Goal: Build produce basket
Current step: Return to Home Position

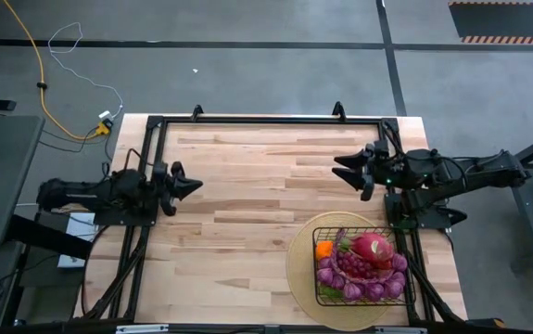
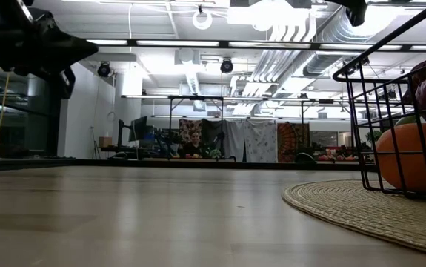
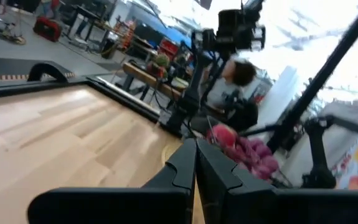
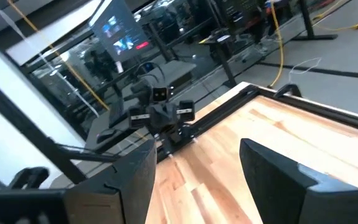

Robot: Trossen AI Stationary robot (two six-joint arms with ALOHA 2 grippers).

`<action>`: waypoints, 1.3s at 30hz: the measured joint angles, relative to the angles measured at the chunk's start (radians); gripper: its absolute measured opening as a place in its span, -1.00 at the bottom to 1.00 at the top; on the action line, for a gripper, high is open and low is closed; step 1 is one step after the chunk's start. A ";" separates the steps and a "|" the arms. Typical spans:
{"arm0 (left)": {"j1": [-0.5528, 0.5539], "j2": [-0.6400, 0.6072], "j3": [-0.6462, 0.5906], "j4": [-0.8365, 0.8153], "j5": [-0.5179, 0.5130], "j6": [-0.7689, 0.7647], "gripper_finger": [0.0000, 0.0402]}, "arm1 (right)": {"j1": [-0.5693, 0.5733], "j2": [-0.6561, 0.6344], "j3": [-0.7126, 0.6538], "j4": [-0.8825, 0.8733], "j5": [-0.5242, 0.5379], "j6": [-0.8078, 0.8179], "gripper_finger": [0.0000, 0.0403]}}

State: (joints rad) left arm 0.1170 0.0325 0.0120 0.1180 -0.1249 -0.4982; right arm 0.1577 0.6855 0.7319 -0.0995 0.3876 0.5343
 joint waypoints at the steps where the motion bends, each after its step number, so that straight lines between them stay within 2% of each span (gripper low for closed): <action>1: -0.026 0.000 0.000 -0.010 -0.015 0.014 -1.00 | 0.000 -0.001 0.000 0.000 -0.010 0.000 0.09; 4: -0.075 0.000 0.000 -0.015 -0.038 0.075 -1.00 | 0.000 -0.005 0.000 -0.003 -0.034 0.008 0.09; 9: -0.086 0.000 0.000 -0.017 -0.053 0.090 -1.00 | 0.000 -0.044 0.000 -0.042 -0.066 0.000 0.08; 12: -0.086 0.000 0.000 -0.017 -0.055 0.099 -1.00 | 0.000 -0.089 0.000 -0.121 -0.066 -0.005 -0.01; 16: -0.086 0.000 0.000 -0.017 -0.055 0.086 -1.00 | 0.000 -0.159 -0.018 -0.207 -0.072 -0.047 -0.39; 19: -0.086 0.000 0.000 -0.017 -0.055 0.085 -0.99 | 0.000 -0.234 -0.094 -0.164 -0.103 -0.085 -0.81; 21: -0.086 0.000 0.000 -0.017 -0.055 0.083 -0.98 | 0.000 -0.295 -0.175 -0.090 -0.133 -0.087 -0.94; 25: -0.086 0.000 0.000 -0.017 -0.055 0.083 -0.99 | -0.002 -0.433 -0.342 0.019 -0.181 -0.063 -0.88; 29: -0.086 0.000 0.000 -0.017 -0.055 0.083 -1.00 | -0.029 -0.580 -0.437 0.020 -0.183 -0.062 -0.98; 32: -0.086 0.000 0.000 -0.017 -0.055 0.083 -0.99 | -0.035 -0.679 -0.488 0.037 -0.189 -0.068 -0.97; 39: -0.086 0.002 0.001 -0.022 -0.057 0.083 -0.99 | -0.033 -0.673 -0.573 0.157 -0.197 -0.239 -1.00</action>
State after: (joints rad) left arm 0.0311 0.0342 0.0132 0.0958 -0.1814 -0.4156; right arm 0.1246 0.0123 0.1593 0.0578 0.1905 0.2953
